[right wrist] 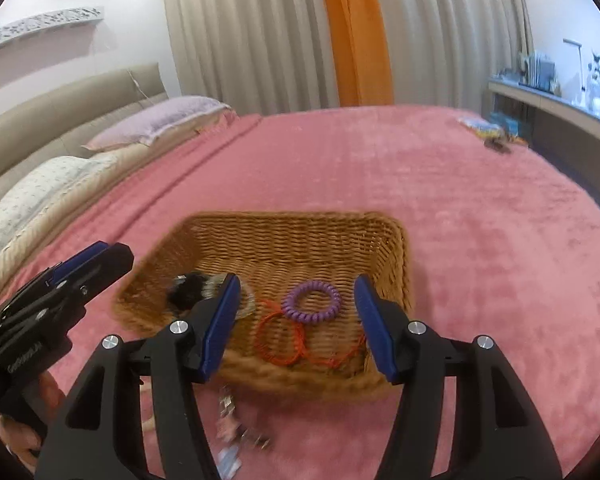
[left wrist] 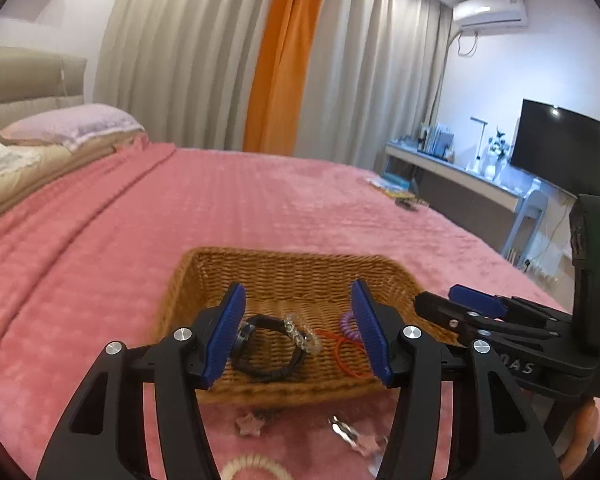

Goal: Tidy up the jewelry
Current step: 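Lower the bracelet and purple coil into the basket and open both tools, then grasp the blue hair clip with the right tool while the left grasps the cream coil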

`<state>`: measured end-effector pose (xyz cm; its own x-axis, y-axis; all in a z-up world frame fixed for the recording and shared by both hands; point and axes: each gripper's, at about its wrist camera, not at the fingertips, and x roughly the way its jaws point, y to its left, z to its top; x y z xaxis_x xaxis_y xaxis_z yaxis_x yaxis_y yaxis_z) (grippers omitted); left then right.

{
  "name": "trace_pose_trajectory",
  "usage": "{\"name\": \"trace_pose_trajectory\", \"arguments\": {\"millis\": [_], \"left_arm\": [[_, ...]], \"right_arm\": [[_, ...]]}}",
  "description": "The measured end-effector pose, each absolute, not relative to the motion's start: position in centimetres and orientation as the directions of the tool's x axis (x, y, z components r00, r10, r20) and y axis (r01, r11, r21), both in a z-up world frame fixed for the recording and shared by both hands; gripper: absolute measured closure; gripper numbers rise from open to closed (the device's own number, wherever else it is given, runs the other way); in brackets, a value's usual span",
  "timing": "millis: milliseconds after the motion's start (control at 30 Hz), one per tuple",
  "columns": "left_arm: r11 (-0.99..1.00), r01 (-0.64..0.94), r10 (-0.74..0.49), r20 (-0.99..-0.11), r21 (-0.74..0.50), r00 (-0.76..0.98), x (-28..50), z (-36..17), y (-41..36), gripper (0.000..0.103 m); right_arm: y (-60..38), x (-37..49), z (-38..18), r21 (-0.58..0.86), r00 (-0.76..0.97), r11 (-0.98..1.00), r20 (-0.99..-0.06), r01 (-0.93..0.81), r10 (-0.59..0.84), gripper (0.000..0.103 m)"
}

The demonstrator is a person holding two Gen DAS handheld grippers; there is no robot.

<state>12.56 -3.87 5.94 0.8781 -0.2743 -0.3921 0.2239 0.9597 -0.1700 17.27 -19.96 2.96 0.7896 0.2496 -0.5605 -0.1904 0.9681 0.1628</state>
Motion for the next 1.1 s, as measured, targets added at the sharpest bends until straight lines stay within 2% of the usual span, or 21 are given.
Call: {"name": "trace_pose_trajectory", "arguments": {"millis": [100, 167, 367, 500, 633, 667, 733, 800, 867, 933, 1033, 1100], "left_arm": [[0.966, 0.202, -0.250, -0.372, -0.163, 0.894, 9.3, 6.6, -3.0, 0.050], [0.986, 0.117, -0.153, -0.354, -0.120, 0.923, 6.4, 6.6, -2.2, 0.050], [0.982, 0.115, -0.165, -0.388, -0.149, 0.907, 2.7, 4.7, -0.8, 0.050], [0.970, 0.136, -0.217, -0.466, -0.202, 0.858, 3.8, 2.2, -0.1, 0.050], [0.969, 0.116, -0.221, -0.551, -0.219, 0.805, 5.5, -1.0, 0.2, 0.050], [0.969, 0.107, -0.218, -0.569, -0.222, 0.793, 5.8, -1.4, 0.2, 0.050], [0.967, 0.109, -0.228, -0.580, -0.232, 0.782, 6.2, -1.7, 0.4, 0.050], [0.963, 0.105, -0.238, -0.599, -0.248, 0.765, 6.7, -2.4, 0.7, 0.050], [0.963, 0.090, -0.234, -0.620, -0.254, 0.749, 7.2, -3.0, 0.9, 0.050], [0.961, 0.089, -0.241, -0.628, -0.263, 0.740, 7.4, -3.3, 1.1, 0.050], [0.958, 0.079, -0.247, -0.651, -0.277, 0.718, 7.9, -3.9, 1.3, 0.050], [0.954, 0.075, -0.256, -0.659, -0.289, 0.707, 8.1, -4.2, 1.4, 0.050]], "right_arm": [[-18.9, 13.3, 4.1, 0.135, 0.804, 0.969, -0.541, -0.208, 0.248, 0.047], [-18.4, 11.4, 4.0, 0.126, 0.802, 0.967, -0.541, -0.221, 0.254, 0.047], [-16.1, 7.0, 0.9, 0.113, 0.753, 0.967, -0.609, -0.227, 0.248, 0.048], [-14.7, 6.2, -2.5, 0.129, 0.669, 0.966, -0.700, -0.224, 0.249, 0.057], [-14.1, 6.0, -5.1, 0.129, 0.610, 0.970, -0.758, -0.208, 0.231, 0.061], [-13.9, 5.9, -5.2, 0.125, 0.606, 0.969, -0.761, -0.212, 0.231, 0.066], [-13.5, 5.6, -5.2, 0.110, 0.609, 0.969, -0.760, -0.222, 0.226, 0.067], [-13.1, 5.7, -5.5, 0.101, 0.604, 0.968, -0.766, -0.228, 0.222, 0.075], [-12.9, 6.0, -5.8, 0.098, 0.594, 0.970, -0.775, -0.224, 0.216, 0.076], [-13.1, 6.0, -6.0, 0.114, 0.585, 0.969, -0.780, -0.219, 0.224, 0.083], [-13.8, 6.3, -5.9, 0.130, 0.586, 0.972, -0.779, -0.195, 0.222, 0.085], [-14.6, 6.3, -5.6, 0.154, 0.592, 0.972, -0.772, -0.176, 0.229, 0.091]]}}
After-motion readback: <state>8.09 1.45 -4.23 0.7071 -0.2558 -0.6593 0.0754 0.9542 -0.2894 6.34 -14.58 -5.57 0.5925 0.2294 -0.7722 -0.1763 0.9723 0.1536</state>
